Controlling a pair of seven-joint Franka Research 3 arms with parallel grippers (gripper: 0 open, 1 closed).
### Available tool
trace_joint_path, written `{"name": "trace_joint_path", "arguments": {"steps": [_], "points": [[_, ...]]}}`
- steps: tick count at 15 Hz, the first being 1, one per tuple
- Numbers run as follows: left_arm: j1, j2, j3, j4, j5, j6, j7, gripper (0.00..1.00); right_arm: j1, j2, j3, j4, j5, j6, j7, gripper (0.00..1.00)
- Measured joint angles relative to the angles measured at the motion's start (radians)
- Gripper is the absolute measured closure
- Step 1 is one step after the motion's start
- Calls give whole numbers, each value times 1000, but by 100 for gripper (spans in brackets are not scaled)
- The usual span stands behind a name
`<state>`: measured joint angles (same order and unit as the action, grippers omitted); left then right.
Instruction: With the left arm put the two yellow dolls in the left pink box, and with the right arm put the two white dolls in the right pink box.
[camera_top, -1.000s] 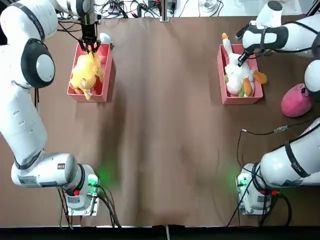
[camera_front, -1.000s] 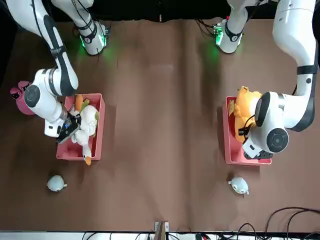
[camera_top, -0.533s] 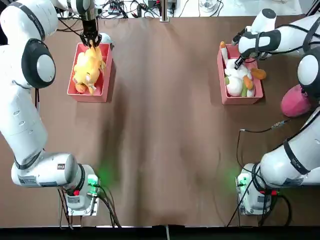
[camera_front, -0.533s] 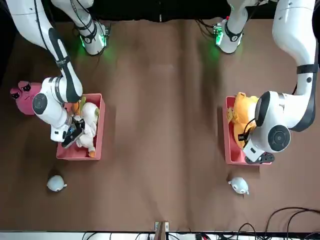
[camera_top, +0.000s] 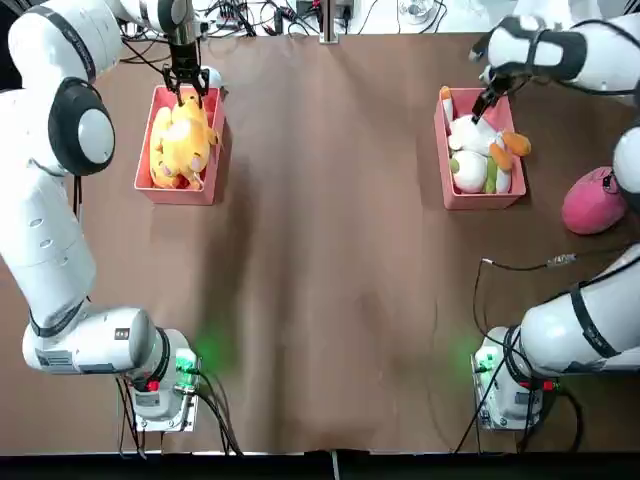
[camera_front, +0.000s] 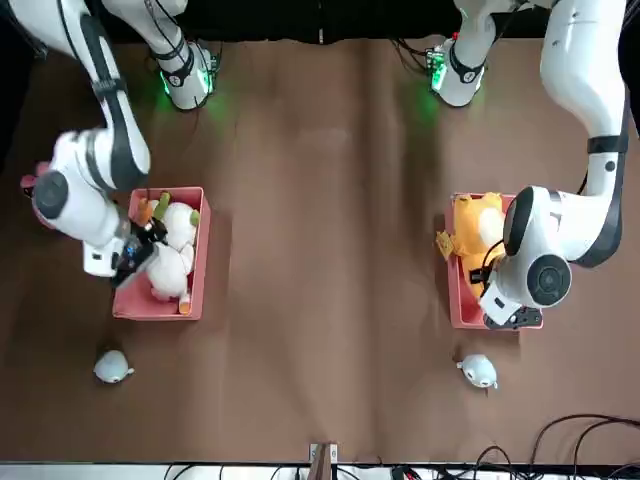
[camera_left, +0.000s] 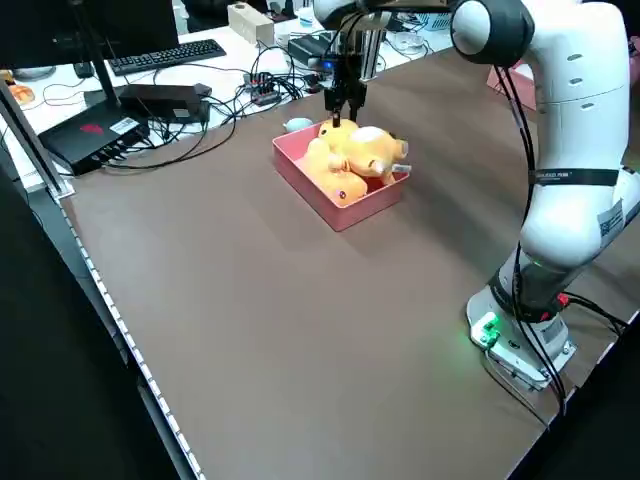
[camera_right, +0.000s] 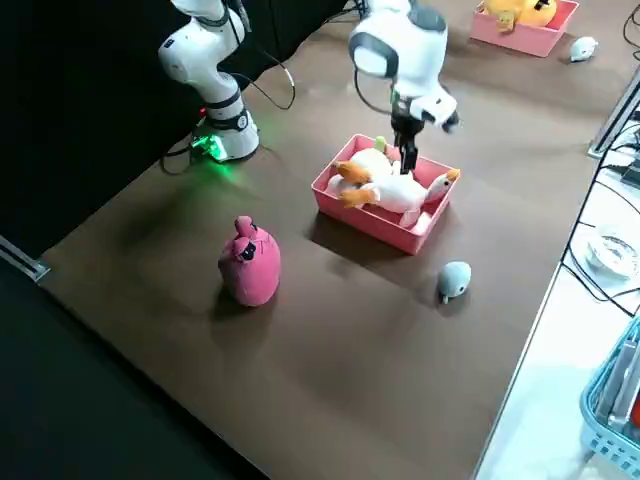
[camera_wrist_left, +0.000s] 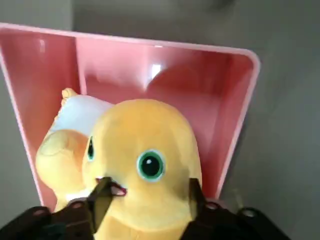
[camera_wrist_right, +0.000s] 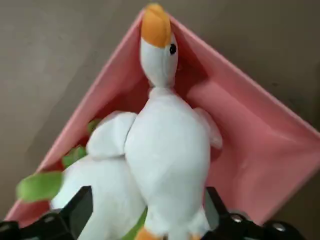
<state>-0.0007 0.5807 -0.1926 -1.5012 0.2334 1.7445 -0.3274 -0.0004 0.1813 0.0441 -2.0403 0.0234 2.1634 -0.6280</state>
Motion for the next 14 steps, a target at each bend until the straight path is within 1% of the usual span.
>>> {"name": "trace_joint_path", "arguments": {"steps": [1,2,3,4,5,7,9,11,14], "points": [[1,5,0,1,0,2,-1,21,0,-37,0,8,0,-35,12,0],[2,5,0,2,0,3,-1,20,0,-72,-1,19,0,-66,33,0],[3,3,0,6,2,3,-1,15,-1,-105,-2,34,0,-106,64,0],[6,-3,0,11,3,3,-1,7,-1,-134,-4,59,0,-159,106,0],[11,-12,0,16,3,3,-1,1,-1,-158,-4,95,0,-220,159,0],[18,-54,1,28,3,-2,-1,0,-1,-187,-4,192,-1,-358,284,0],[20,-123,1,36,3,-52,-1,0,-1,-196,-2,276,-3,-473,398,0],[22,-208,1,38,3,-118,-1,0,-1,-198,-1,306,-5,-518,466,0],[23,-325,0,37,3,-212,0,0,0,-198,3,312,-7,-551,550,0]]}}
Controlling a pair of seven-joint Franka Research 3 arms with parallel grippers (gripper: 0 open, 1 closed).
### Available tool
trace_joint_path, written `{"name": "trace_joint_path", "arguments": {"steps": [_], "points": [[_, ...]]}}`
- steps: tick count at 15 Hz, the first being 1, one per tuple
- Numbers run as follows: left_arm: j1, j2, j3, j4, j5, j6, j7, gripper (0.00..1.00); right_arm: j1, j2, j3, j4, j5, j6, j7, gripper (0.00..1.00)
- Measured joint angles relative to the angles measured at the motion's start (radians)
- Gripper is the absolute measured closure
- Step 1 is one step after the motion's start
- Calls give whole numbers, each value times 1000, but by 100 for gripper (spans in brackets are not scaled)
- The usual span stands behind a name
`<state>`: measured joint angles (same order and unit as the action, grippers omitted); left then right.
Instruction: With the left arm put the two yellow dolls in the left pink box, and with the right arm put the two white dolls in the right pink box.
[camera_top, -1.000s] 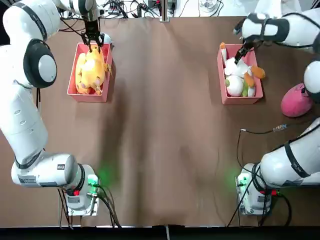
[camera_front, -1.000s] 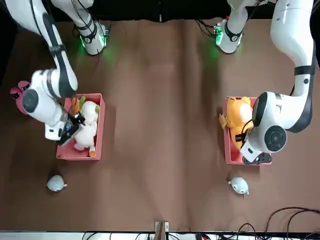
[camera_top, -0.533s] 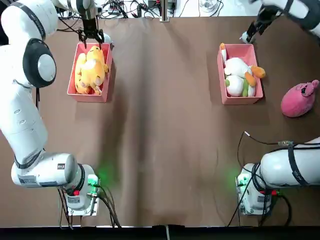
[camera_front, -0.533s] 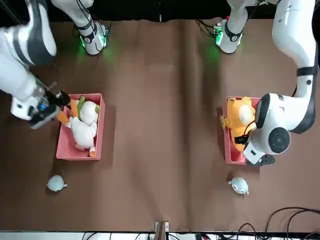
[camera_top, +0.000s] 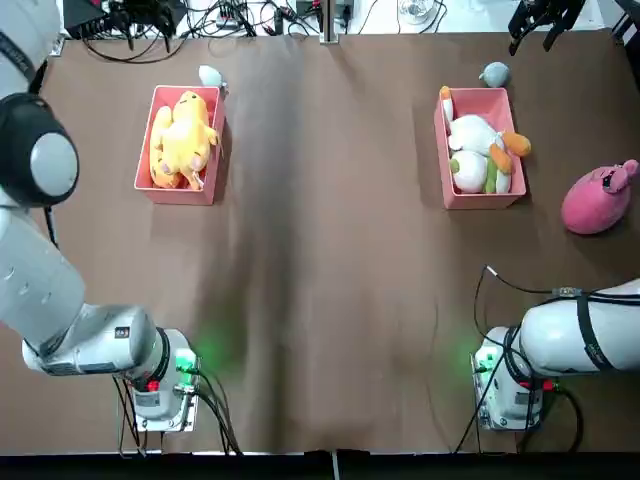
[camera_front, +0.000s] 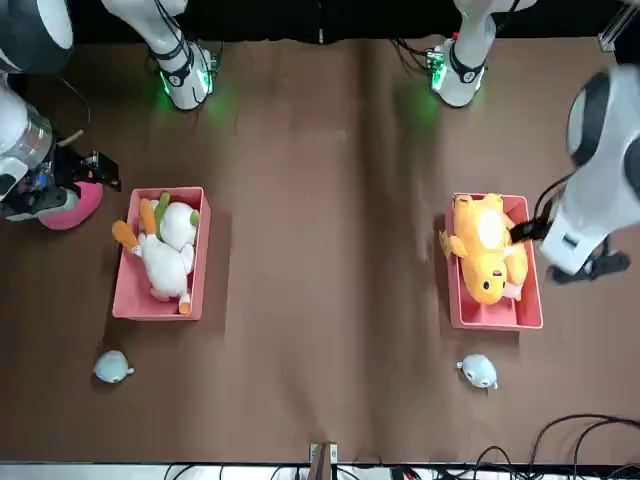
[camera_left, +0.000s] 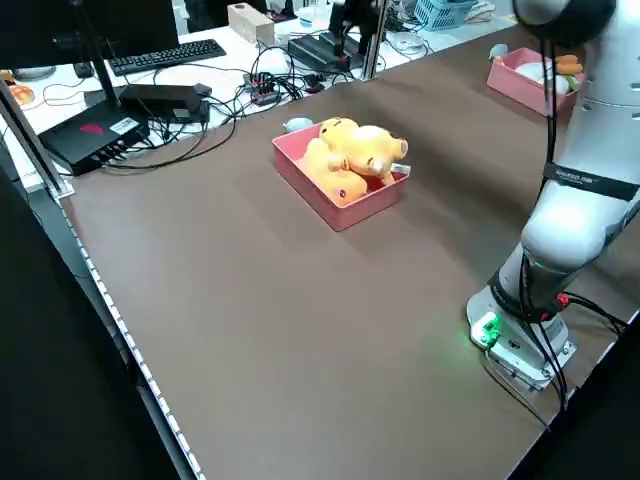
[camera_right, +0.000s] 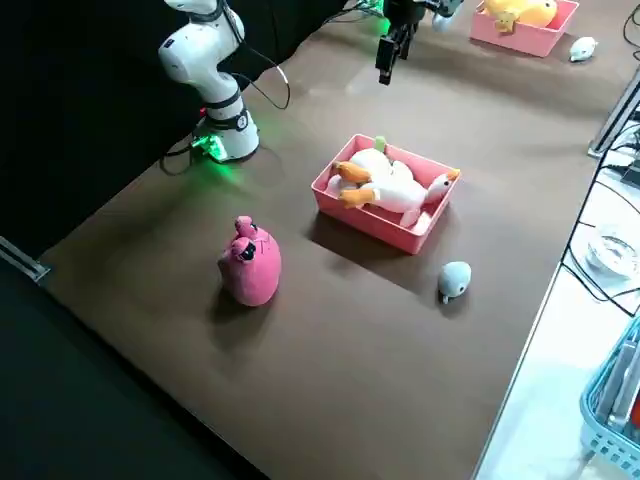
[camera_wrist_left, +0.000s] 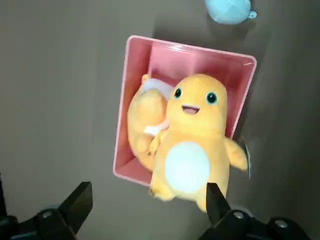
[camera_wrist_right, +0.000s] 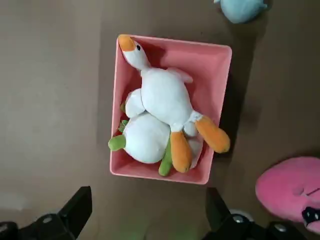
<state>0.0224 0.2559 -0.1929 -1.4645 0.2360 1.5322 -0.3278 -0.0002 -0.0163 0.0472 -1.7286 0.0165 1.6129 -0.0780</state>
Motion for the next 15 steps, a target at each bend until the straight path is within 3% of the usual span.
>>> {"name": "trace_joint_path", "arguments": {"steps": [1,3,8,10,12,15], "points": [[0,-69,-2,-1,-2,-58,12,0,0,1,2,31,-1,-63,33,0],[11,-127,-2,-2,-47,-109,37,0,-5,3,-4,87,-3,-121,46,0],[58,-232,29,-26,-144,-152,126,0,-39,41,-19,144,-4,-127,47,0],[17,-276,93,-70,-165,-138,129,0,-42,54,-19,149,-5,-84,47,0],[-70,-319,200,-128,-172,-105,130,0,-49,61,-20,150,-6,-68,47,0],[-99,-352,243,-196,-180,-88,132,0,-55,64,-19,151,-6,-66,47,0]]}}
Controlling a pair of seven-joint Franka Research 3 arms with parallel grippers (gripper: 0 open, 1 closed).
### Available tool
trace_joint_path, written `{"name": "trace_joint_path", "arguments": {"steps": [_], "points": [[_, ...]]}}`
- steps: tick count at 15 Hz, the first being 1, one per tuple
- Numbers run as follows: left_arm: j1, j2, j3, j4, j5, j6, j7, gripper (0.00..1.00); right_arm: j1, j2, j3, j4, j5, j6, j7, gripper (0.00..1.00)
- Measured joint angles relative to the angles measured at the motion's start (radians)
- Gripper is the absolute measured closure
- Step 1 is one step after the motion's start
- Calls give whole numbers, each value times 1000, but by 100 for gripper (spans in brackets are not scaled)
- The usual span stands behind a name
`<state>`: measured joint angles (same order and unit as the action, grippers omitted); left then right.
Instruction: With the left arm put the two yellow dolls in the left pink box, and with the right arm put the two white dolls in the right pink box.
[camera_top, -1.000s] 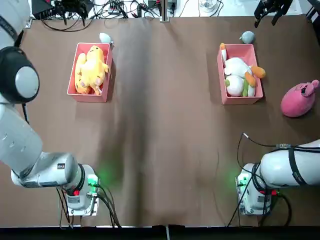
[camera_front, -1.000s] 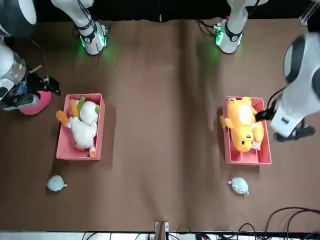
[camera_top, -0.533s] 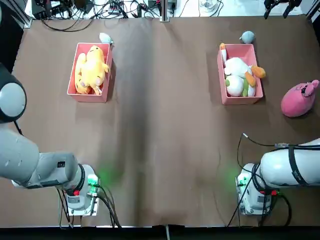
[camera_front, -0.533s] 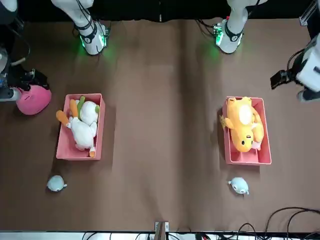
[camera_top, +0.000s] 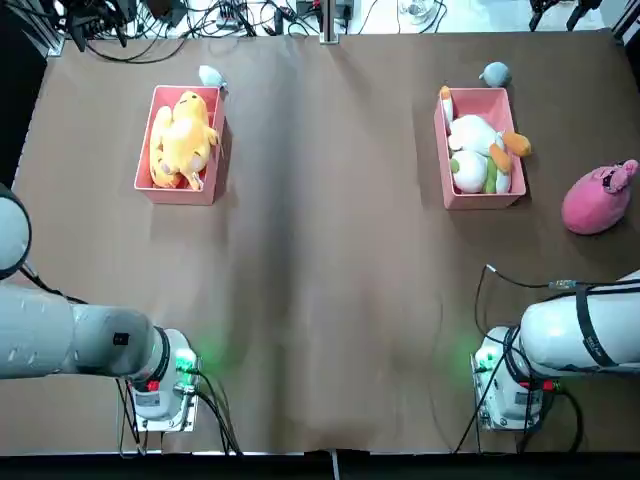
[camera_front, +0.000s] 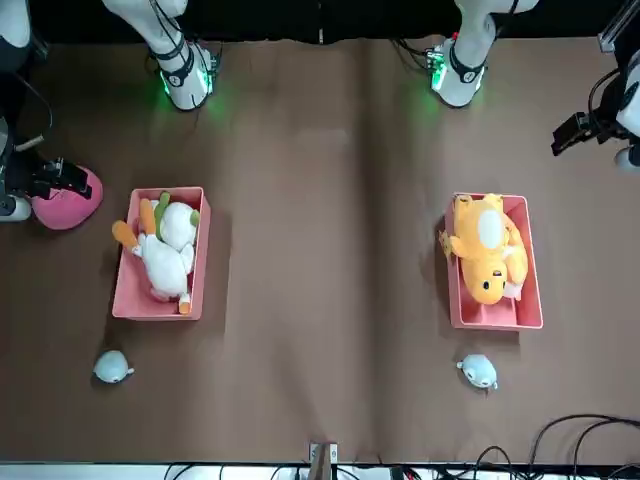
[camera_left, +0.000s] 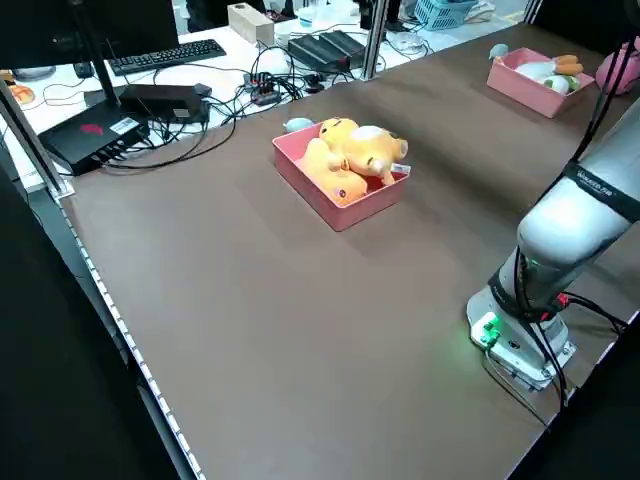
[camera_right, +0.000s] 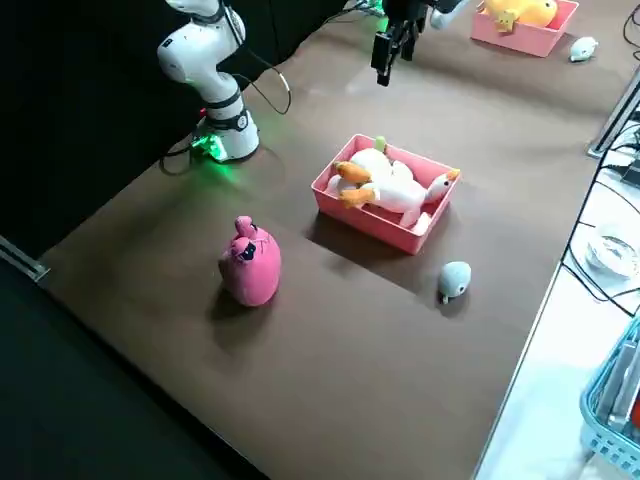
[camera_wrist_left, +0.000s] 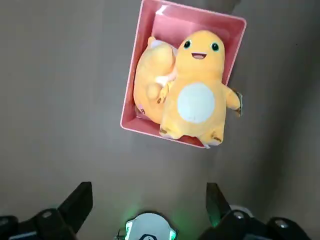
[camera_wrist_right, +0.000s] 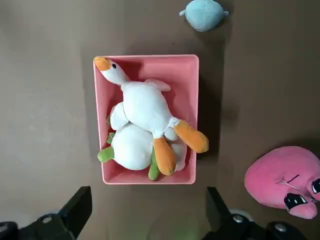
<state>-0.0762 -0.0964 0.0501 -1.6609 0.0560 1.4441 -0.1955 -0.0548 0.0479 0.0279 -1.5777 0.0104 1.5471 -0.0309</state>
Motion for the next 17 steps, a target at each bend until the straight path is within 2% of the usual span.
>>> {"name": "trace_joint_path", "arguments": {"steps": [7,13,17], "points": [[3,-1,2,-24,-13,10,-3,0,2,0,6,3,0,0,0,0],[12,14,6,12,-77,25,-5,0,2,0,9,4,0,0,0,0],[5,14,-5,19,-86,25,-13,0,2,0,9,4,0,-1,0,0]]}}
